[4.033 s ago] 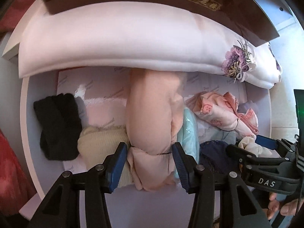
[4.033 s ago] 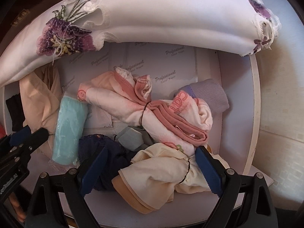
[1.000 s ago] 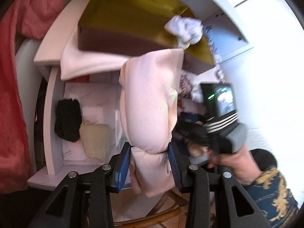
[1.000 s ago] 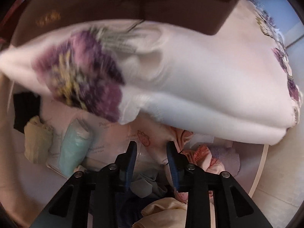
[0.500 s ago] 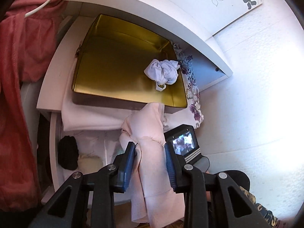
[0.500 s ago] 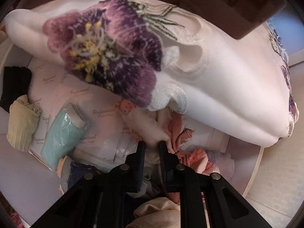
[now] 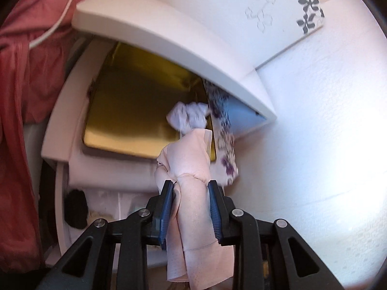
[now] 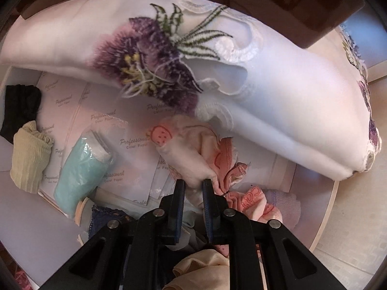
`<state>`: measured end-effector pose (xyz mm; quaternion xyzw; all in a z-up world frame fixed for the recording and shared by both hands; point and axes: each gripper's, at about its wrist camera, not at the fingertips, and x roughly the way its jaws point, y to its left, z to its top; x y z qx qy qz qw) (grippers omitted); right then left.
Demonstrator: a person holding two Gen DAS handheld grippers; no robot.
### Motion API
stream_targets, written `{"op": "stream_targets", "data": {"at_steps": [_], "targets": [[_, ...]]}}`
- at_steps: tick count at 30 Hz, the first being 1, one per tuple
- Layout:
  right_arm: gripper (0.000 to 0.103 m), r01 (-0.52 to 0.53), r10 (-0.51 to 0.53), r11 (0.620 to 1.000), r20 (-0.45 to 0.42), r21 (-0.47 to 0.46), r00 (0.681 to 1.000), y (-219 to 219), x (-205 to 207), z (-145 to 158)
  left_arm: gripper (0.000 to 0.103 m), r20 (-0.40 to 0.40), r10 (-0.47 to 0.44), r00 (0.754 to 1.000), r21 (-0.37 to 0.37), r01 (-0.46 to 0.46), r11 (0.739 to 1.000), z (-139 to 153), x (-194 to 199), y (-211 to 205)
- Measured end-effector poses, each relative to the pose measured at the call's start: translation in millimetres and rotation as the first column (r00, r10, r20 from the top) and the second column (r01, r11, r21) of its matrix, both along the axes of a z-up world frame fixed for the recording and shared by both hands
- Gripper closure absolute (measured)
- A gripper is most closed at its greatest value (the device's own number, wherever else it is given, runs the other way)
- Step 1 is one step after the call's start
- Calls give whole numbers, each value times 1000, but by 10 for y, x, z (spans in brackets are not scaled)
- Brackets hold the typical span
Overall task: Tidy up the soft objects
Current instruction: 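Lift the peach rolled cloth with the left tool up toward the gold tray, then lower the peach roll into the gold tray and open the left tool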
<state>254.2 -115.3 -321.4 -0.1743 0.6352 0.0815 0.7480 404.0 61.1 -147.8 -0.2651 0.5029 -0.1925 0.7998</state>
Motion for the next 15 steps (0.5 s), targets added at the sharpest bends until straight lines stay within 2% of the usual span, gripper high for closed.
{"op": "stream_targets", "data": {"at_steps": [6, 8, 15], "targets": [[87, 3, -3, 1000, -4, -1, 1000, -3, 3, -70, 75, 43, 81, 996, 73, -84, 994, 60, 554, 89], [87, 2, -2, 1000, -7, -6, 1000, -1, 10, -86, 75, 35, 108, 994, 76, -110, 991, 1, 715, 125], [87, -5, 4, 1000, -15, -17, 1000, 23, 23, -55, 75, 21, 174, 984, 208, -175, 962, -352, 1222, 165]]}}
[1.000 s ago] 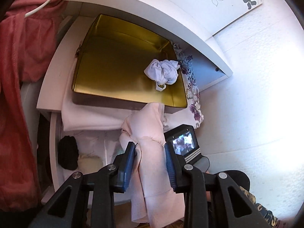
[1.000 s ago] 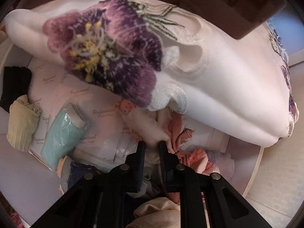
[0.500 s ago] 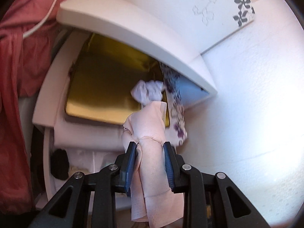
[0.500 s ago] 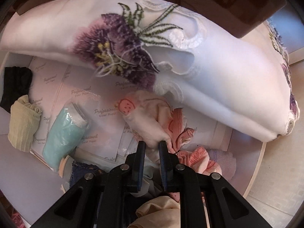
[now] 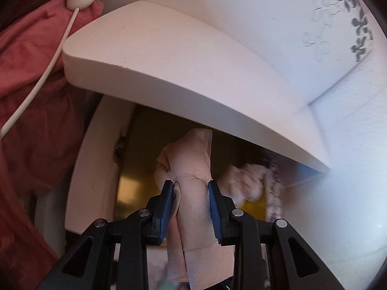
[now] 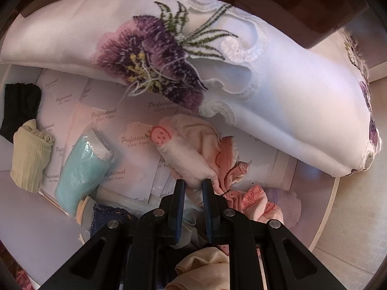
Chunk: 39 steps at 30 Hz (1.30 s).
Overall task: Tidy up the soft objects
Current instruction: 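Lower the peach roll into the gold tray and open the left tool, then lift the pink patterned cloth with the right tool while the left tool returns to the drawer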
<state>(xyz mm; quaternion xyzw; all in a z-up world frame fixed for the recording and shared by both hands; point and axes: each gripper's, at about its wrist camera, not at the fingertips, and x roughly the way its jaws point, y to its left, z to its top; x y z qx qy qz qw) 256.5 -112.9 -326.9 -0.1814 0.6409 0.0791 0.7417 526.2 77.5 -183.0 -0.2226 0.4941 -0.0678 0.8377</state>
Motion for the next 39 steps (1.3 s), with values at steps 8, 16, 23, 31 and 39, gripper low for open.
{"op": "stream_targets", "data": {"at_steps": [8, 16, 23, 31, 39], "targets": [[87, -21, 21, 1000, 0, -21, 1000, 76, -13, -62, 75, 21, 10, 1000, 162, -13, 987, -275, 265, -141], [87, -23, 23, 999, 0, -22, 1000, 114, -26, -76, 69, -18, 15, 1000, 240, -10, 971, -517, 285, -164], [87, -22, 22, 1000, 2, -14, 1000, 120, -46, -107, 67, -17, 46, 999, 221, -41, 974, -412, 57, -96], [87, -27, 27, 1000, 2, -3, 1000, 76, -65, -145, 67, 12, 84, 996, 169, -85, 982, -172, -407, 15], [87, -9, 9, 1000, -2, 21, 1000, 6, -33, -142, 67, -11, 106, 994, 109, -104, 989, -169, -1084, -17]]}}
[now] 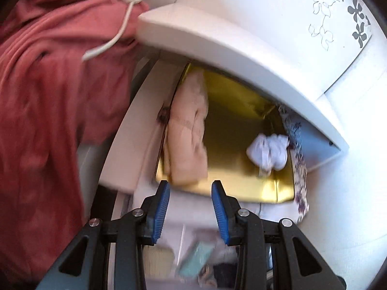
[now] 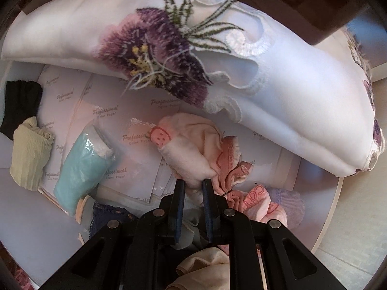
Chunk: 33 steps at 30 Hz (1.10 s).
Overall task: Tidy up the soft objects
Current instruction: 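Lift the pink patterned cloth with the right tool while the left tool returns to the drawer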
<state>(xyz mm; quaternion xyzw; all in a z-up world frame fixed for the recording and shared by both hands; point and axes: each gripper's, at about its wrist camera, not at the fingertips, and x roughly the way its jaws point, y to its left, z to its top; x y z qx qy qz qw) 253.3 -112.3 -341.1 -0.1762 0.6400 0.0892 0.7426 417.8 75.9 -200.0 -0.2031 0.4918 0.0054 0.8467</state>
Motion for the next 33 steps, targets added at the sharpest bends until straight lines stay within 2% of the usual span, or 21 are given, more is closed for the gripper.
{"op": "stream_targets", "data": {"at_steps": [5, 9, 13, 16, 18, 21, 23, 26, 28, 33], "targets": [[87, 20, -19, 999, -5, 28, 1000, -97, 44, 28, 67, -111, -2, 994, -15, 0, 1000, -305, -305, -100], [87, 33, -33, 998, -6, 48, 999, -188, 76, 52, 67, -233, -15, 972, -24, 10, 1000, -691, -482, -175], [86, 53, -53, 996, -6, 77, 999, -314, 103, 102, 67, -295, -40, 955, 4, 44, 999, -907, -574, -204], [71, 116, -115, 981, -15, 158, 993, -485, 149, 200, 67, -343, -38, 939, 32, 52, 998, -1098, -592, -201], [56, 186, -184, 959, -27, 215, 983, -643, 195, 266, 67, -393, -37, 919, 13, 46, 999, -1246, -594, -194], [55, 262, -262, 928, -35, 264, 964, -854, 248, 342, 67, -437, -31, 899, -10, 29, 1000, -1356, -625, -150], [55, 298, -297, 912, -46, 283, 954, -965, 268, 362, 67, -442, -36, 896, -12, 34, 999, -1376, -618, -168], [55, 292, -292, 916, -43, 276, 955, -1012, 278, 377, 67, -442, -43, 896, -6, 45, 999, -1389, -609, -203], [55, 257, -257, 932, -34, 255, 966, -954, 267, 385, 67, -457, -46, 889, 6, 55, 998, -1450, -588, -235], [55, 104, -105, 991, 4, 86, 994, -760, 225, 244, 67, -484, -54, 873, 21, 74, 997, -1476, -604, -249]]}}
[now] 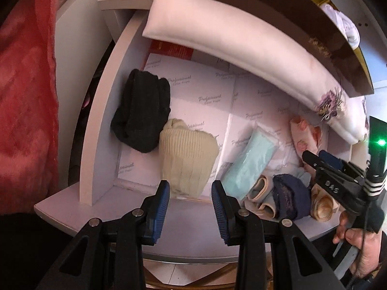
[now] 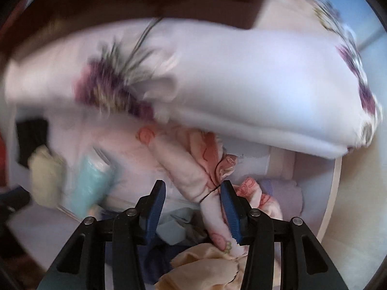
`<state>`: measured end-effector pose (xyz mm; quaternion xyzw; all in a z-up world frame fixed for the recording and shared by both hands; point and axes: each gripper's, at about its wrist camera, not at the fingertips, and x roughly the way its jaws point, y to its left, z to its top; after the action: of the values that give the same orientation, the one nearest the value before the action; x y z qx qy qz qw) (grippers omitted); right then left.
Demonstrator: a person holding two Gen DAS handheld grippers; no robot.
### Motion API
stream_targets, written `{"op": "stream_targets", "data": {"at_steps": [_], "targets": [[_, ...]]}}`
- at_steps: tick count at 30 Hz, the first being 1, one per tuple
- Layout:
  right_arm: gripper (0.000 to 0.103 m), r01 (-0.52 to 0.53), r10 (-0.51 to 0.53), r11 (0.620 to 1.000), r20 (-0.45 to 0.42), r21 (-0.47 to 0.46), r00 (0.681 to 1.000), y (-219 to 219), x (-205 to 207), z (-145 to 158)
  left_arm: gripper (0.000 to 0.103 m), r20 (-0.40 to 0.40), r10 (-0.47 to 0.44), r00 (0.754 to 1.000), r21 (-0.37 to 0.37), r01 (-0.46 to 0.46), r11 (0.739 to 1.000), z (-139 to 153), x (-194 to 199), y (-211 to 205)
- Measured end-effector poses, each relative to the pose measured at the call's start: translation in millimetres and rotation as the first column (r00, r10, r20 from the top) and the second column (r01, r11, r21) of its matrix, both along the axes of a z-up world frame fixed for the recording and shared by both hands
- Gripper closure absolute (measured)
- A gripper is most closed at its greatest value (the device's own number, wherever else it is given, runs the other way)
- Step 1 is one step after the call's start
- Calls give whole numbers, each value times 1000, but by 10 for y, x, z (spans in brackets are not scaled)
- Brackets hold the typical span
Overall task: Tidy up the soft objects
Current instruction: 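Lift the pink patterned cloth with the right tool while the left tool returns to the drawer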
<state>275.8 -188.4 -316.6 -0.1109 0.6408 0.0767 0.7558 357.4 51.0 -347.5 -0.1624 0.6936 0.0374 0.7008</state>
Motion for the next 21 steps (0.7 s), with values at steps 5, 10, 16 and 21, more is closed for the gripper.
{"op": "stream_targets", "data": {"at_steps": [5, 10, 16, 21], "targets": [[60, -69, 71, 992, 11, -101, 997, 21, 13, -114, 67, -4, -30, 1000, 16, 30, 999, -51, 16, -97], [66, -79, 81, 991, 14, -112, 997, -46, 39, -113, 67, 4, -93, 996, 37, 93, 995, -44, 29, -245], [73, -43, 42, 998, -8, -47, 999, -84, 124, 30, 67, -11, -138, 990, 60, 138, 989, -130, 53, -413], [74, -49, 49, 998, -2, 25, 999, -134, 103, 307, 67, -4, -186, 983, 78, 185, 980, -188, 60, -536]]}}
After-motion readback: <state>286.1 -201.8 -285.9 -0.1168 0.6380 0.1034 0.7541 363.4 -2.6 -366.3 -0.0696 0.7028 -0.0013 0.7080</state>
